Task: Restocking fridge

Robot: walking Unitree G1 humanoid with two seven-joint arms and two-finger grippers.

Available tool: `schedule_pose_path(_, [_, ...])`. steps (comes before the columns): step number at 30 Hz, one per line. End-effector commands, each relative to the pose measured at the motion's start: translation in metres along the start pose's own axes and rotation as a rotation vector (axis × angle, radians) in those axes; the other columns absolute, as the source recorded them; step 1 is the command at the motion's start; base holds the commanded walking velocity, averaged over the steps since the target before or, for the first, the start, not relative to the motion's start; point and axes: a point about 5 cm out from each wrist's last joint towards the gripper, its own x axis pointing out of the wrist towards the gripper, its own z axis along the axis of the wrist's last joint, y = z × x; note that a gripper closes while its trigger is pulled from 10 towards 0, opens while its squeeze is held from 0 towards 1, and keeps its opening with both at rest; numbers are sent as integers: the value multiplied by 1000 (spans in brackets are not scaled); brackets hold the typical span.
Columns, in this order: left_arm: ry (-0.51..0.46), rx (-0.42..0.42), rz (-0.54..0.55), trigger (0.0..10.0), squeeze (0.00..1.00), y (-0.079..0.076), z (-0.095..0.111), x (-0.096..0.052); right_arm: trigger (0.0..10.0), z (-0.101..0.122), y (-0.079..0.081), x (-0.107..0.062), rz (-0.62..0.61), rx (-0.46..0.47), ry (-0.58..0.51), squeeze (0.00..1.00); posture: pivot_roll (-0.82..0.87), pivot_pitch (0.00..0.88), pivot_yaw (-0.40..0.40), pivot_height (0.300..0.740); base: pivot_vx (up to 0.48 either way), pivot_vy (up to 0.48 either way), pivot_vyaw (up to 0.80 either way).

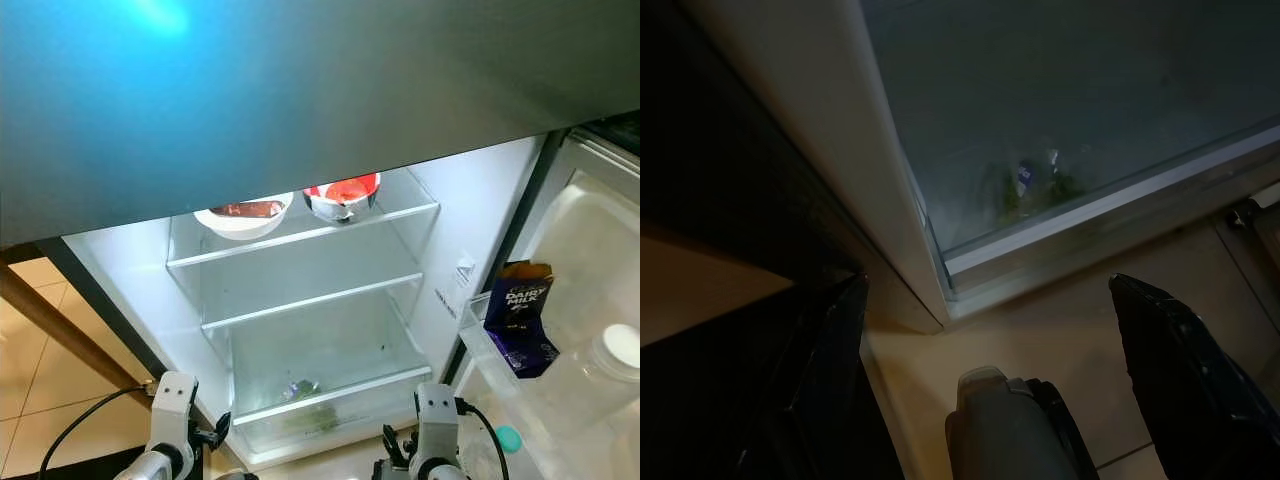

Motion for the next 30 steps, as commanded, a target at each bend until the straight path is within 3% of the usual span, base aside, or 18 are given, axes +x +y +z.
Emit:
schedule_pose_path(1, [-8, 23, 8, 10000, 0, 5, 3, -1, 10000, -5, 5, 0, 19, -4, 11, 0, -72, 101, 93, 651, 0, 0, 0])
schedule_pose_path(17, [-88, -24, 87, 10000, 0, 12, -7, -14, 10000, -3, 3, -1, 51, -53, -13, 0, -75, 90, 91, 651, 0, 0, 0])
schedule_pose_path(20, [-6, -95, 212, 10000, 0, 28, -31, -26, 10000, -10, 1, -2, 47, -57, 21, 0, -75, 87, 91, 651, 0, 0, 0])
schedule_pose_path(23, [75, -100, 278, 10000, 0, 39, -47, -34, 10000, -13, -2, -3, 43, -66, 41, 0, -75, 87, 90, 651, 0, 0, 0])
schedule_pose_path(30, [145, -95, 303, 10000, 0, 49, -59, -41, 10000, -14, -5, -3, 34, -81, 55, 0, -70, 89, 87, 651, 0, 0, 0])
